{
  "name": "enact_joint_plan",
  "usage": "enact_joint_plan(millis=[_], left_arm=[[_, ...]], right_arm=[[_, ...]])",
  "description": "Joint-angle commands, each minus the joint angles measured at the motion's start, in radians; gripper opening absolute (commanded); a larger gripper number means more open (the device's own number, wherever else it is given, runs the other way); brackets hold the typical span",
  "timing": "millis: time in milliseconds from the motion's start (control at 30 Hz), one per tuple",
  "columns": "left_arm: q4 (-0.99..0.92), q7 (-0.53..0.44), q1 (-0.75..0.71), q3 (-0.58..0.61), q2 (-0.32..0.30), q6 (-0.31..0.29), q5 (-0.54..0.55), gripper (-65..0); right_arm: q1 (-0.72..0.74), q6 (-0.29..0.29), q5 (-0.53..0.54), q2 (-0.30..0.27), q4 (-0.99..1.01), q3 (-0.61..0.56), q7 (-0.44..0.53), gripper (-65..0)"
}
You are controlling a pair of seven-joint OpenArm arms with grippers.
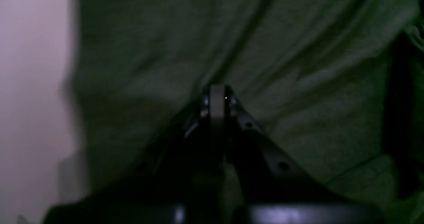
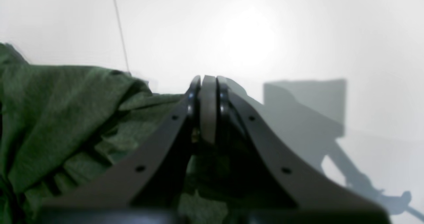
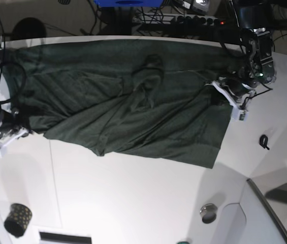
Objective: Layout the t-shirt on the table in an organized manner, then fold the t-shirt properly
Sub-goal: 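Grasp the shirt side edges with both grippers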
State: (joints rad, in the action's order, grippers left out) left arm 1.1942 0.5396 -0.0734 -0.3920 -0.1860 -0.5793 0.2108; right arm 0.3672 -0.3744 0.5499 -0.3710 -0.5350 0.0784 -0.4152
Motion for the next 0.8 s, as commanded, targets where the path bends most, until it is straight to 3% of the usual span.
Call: enact_joint_plan(millis=[0,67,267,533,667,767], left_arm=[[0.020,-0.014,0.008,-0.022,-0.014,-0.003,0.008,-65.0],[0.023,-0.013,0.008,-0.054,-0.014,-0.005,0.008,-65.0],[0.023,-0.011,-0.003,-0.095,-0.014,-0.008,0.012,-65.0],[0.131,-0.011,-0.049,-0.095,-0.011,-0.008,0.017,-65.0],[0.129,-0.011,-0.050,-0.095,-0.011,-0.008,0.017,-65.0],[0.132,-0.011,-0.052,-0.086,-0.008,-0.008,0.017,-65.0]], right_arm=[[0.013,0.062,-0.026,-0.016,-0.003,0.001,-0.003,-64.2],[0.013,0.088,-0.026,-0.016,-0.003,0.001,0.031,-64.2],[0.008,0.085,-0.020,-0.016,-0.046,0.010,0.109,-64.4],[-0.239,0.084,-0.018,-0.006,-0.633,0.005,-0.060,-64.4],[-0.253,0.085,-0.023,0.017,-0.673,0.005,-0.169,-64.4],[-0.247,0.085,-0.024,0.030,-0.626,0.004,-0.181,-64.4]])
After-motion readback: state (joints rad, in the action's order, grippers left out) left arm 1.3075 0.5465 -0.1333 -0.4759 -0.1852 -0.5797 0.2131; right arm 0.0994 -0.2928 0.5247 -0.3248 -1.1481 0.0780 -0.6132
